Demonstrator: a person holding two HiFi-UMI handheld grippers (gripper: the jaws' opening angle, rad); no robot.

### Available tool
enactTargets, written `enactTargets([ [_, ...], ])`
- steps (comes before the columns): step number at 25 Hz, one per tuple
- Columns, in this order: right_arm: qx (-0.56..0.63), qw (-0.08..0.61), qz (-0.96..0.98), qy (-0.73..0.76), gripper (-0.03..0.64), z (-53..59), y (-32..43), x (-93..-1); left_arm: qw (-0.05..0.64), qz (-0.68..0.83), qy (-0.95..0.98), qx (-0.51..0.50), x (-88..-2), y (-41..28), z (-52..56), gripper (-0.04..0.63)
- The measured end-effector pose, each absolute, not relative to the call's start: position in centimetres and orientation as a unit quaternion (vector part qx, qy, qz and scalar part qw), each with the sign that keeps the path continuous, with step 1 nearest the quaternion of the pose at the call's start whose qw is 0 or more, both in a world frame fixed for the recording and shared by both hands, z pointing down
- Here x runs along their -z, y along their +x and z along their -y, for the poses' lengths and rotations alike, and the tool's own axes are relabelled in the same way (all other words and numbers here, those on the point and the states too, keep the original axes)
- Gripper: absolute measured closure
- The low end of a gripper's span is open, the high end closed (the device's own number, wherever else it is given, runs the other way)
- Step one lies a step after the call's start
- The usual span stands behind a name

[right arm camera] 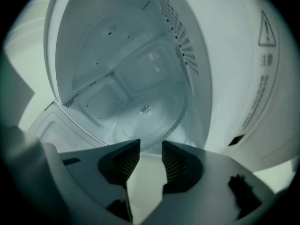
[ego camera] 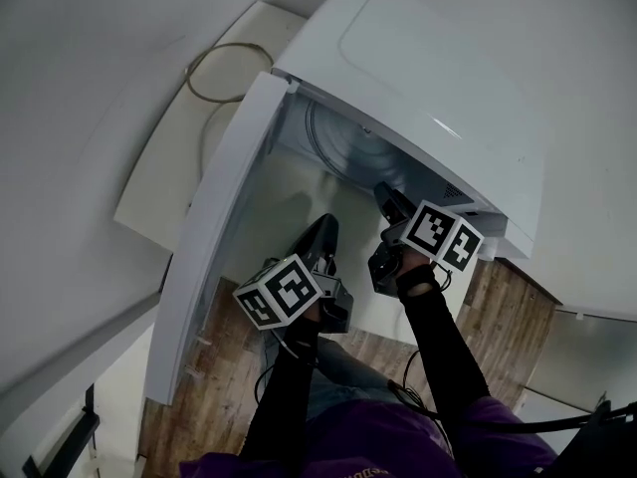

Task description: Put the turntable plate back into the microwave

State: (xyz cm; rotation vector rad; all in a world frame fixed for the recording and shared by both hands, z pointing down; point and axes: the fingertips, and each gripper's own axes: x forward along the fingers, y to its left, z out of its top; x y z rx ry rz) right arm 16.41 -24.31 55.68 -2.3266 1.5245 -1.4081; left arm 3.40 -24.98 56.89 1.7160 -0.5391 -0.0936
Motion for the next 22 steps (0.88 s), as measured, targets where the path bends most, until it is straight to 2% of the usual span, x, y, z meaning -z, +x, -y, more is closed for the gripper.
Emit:
enactTargets([
  [4,0.438,-0.009,-0.493,-0.751,0.479,23.5,16.8,-54.8,0.612,0.243,0.751,0.037,-56.4,2.9,24.9,0.591],
  [7,0.439,0.003,-0.502,-0.745,0.479,22.6,16.1,-54.0,0.601,0.251,0.757,0.043,-55.7,2.5,24.9,0.591],
  [11,0.417,0.013,-0.543,-0.729,0.479,21.1,13.8,-52.1,0.547,0.256,0.795,0.055,-53.1,2.4,25.0,0.591],
  [15,0.311,-0.011,-0.642,-0.701,0.479,20.7,10.7,-46.6,0.449,0.281,0.846,0.062,-48.9,2.1,24.7,0.591],
  [18,0.223,-0.003,-0.683,-0.696,0.485,20.3,9.5,-41.2,0.356,0.303,0.881,0.072,-44.6,1.8,24.4,0.592],
  [20,0.160,0.004,-0.692,-0.704,0.544,20.2,9.4,-37.3,0.290,0.320,0.898,0.079,-41.4,1.7,24.6,0.592],
  [22,0.103,0.011,-0.696,-0.710,0.569,20.0,9.3,-33.9,0.215,0.335,0.913,0.092,-37.7,1.5,24.6,0.592],
])
